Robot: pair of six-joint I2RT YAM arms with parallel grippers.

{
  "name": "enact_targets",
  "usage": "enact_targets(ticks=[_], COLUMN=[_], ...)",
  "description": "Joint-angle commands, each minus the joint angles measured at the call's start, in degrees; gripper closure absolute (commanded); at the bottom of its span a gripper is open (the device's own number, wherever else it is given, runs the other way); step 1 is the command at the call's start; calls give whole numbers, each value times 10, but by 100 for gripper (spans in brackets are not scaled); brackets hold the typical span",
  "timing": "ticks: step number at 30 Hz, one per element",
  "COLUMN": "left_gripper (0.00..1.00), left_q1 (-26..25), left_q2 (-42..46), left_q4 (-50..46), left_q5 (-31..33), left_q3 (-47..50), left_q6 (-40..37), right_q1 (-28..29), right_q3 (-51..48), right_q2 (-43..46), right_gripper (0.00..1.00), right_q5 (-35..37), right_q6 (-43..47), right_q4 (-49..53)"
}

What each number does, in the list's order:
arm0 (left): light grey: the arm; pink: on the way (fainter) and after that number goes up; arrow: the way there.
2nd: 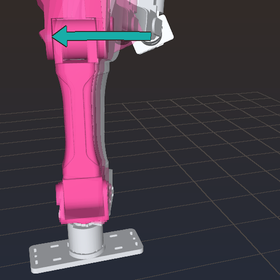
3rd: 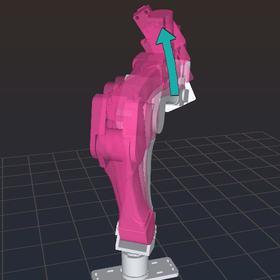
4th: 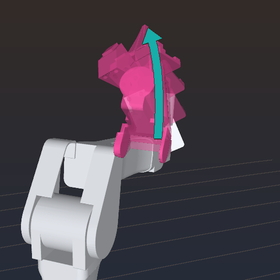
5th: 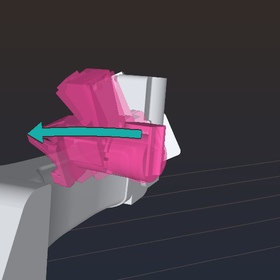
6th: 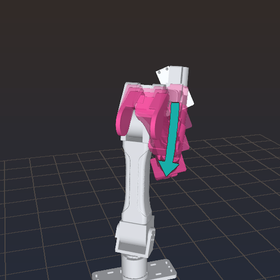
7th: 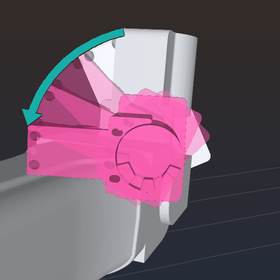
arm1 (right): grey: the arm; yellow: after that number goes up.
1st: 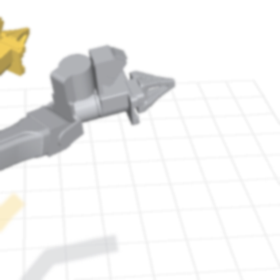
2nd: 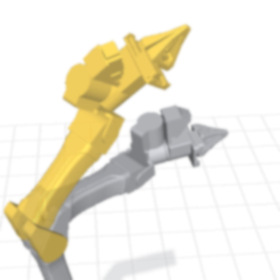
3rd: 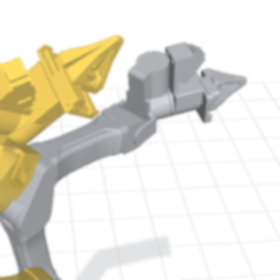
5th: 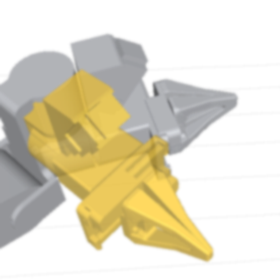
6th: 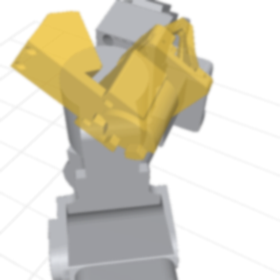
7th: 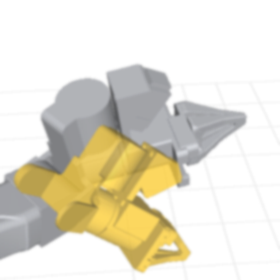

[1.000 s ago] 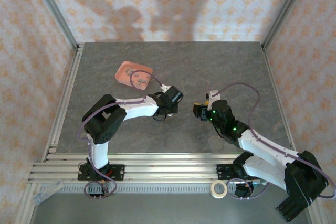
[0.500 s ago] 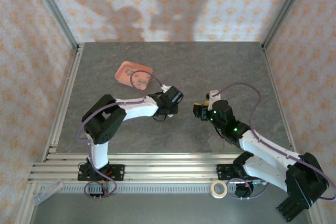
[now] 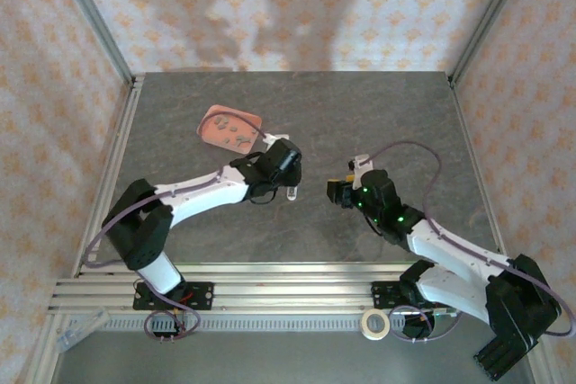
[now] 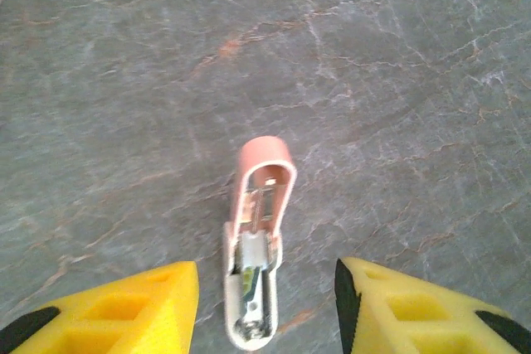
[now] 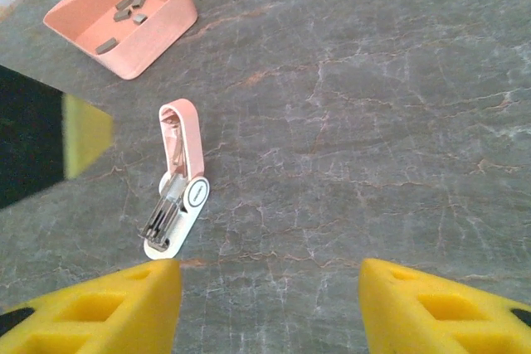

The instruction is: Load the staples into the stapler

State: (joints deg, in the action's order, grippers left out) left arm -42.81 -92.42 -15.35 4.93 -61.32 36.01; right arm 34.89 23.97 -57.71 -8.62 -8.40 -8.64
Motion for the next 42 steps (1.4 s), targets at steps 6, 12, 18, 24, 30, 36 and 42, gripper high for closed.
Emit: enact_targets(ticks=[6,12,18,24,30,36,42], left_gripper=[47,43,42,43,44,45,50], left_q1=[92,186,233,243,244,244,244], left_q2=[152,229,207,137,74,53,47], left_q4=[-85,-120,-117,-96,-68,-49,-57], left_q5=[24,15,5,-6,-30,-38,-1], left_q3=[118,187,205,187,170,166,157], left_q6=[17,19,-1,-13,-18,-19,-44], right_q1=[22,35,42,46,47,48,47], right_q3=[39,56,57,56,54,52,53], right_q2=[-52,-79,-78,-73,-66,-64,-67], right_gripper=[42,42,42,41,41,41,41], right_q5=[-14,-22,-15,-16,-12,-7,-6], right_q6=[-6,1,5,7,11,13,16], right_q4=[-36,-38,-37,-28,-22,-19,-20])
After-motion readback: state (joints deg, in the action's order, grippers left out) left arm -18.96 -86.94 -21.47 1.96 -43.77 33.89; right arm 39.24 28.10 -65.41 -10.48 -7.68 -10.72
